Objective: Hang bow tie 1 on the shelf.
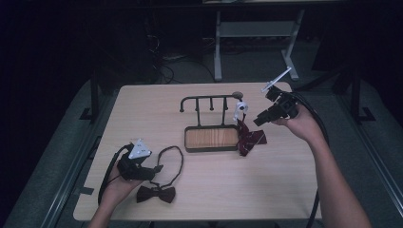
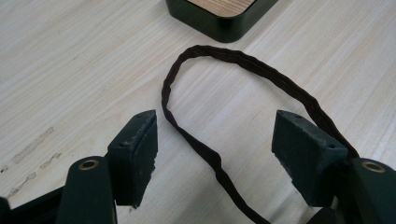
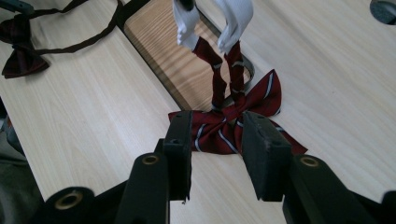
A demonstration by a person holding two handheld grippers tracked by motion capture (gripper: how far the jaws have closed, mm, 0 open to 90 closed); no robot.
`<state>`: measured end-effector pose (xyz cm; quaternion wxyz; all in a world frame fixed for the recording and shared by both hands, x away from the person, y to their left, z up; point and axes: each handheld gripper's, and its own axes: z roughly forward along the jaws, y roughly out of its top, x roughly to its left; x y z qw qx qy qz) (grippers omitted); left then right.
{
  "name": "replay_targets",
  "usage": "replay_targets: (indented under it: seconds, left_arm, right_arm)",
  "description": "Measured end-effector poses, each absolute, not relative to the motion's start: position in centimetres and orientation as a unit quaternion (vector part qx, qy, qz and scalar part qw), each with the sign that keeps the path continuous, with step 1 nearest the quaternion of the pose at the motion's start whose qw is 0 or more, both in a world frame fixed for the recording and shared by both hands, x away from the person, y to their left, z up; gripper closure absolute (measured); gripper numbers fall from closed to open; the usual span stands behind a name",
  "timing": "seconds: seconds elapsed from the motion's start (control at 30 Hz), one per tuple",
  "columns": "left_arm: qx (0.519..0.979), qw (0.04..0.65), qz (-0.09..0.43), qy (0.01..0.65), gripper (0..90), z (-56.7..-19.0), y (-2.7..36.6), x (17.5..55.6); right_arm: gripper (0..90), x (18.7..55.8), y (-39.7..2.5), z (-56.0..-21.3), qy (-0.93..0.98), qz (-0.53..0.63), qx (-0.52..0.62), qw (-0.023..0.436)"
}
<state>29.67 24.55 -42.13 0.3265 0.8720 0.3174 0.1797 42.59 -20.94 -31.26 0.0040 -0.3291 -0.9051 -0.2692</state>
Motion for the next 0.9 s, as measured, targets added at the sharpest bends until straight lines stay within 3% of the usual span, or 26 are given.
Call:
replay_targets:
  seconds: [0.17, 0.9]
  left_arm:
    - [0.872, 0.326, 0.18, 0.317, 32.0, -42.2, 24.6, 29.7]
    - [0.871, 0.327, 0.179, 0.32, 31.9, -42.2, 24.7, 29.8]
  right_arm:
    - [57.1, 42.0, -20.9, -32.0, -0.906, -0.269, -0.326, 0.003]
    - [55.3, 40.2, -21.5, -35.5, -0.906, -0.274, -0.321, 0.028]
